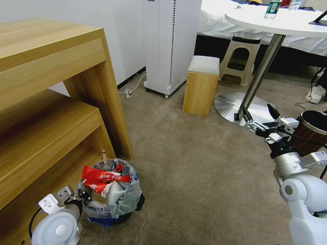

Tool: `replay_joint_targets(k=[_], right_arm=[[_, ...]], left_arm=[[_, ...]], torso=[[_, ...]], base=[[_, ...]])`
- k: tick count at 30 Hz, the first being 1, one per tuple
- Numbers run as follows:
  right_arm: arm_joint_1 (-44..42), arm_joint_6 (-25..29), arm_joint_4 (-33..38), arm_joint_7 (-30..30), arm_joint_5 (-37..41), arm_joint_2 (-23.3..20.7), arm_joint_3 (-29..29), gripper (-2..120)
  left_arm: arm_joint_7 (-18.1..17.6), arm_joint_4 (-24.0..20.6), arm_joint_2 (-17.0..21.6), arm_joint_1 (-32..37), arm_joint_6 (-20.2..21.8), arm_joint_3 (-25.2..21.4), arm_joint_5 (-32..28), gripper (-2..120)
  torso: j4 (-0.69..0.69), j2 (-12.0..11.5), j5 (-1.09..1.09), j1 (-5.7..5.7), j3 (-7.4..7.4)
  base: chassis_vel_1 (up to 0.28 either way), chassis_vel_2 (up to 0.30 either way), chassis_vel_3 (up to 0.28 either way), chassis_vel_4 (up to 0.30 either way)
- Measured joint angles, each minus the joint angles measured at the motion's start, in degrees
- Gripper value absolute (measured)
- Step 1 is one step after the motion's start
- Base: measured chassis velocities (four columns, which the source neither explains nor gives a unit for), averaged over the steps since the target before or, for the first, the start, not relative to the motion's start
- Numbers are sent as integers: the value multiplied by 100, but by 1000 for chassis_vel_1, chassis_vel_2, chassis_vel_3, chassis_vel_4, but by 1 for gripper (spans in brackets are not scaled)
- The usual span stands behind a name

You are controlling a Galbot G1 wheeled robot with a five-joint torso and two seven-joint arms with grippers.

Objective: Pick up the trash bin and place the garbage on the floor into it.

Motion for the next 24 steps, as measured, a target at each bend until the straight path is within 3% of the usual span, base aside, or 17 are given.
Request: replay_joint_targets(k=[13,15,17,18,20,21,24], right_arm=[[-75,-70,201,-11,-46,115,-27,100],[-82,-91,227,-14,-57,142,-40,100],[-82,-91,227,-14,-57,142,-40,100],[-93,-94,233,-16,-69,173,-42,100],[-101,-95,237,-16,-72,186,-42,100],[-119,-96,250,-17,-73,212,-41,100],[-128,-97,257,-17,-74,229,-40,100]], left_arm=[[63,164,-90,16,-103,50,111,1],[-56,-26,-56,58,-40,71,92,12],[-56,-26,-56,58,-40,71,92,12],[-143,-257,-6,73,-21,68,52,22],[-184,-355,12,83,-4,68,27,25],[-253,-562,56,121,27,65,2,33],[-288,-680,91,163,45,62,7,38]], torso=[[0,0,0,0,0],[-1,-2,-9,0,2],[-1,-2,-9,0,2],[-1,-2,-3,0,2],[-1,-2,-3,0,2],[-1,-2,-4,0,1],[-1,-2,-3,0,2]], base=[[0,0,0,0],[0,0,0,0],[0,0,0,0],[0,0,0,0],[0,0,0,0],[0,0,0,0],[0,0,0,0]])
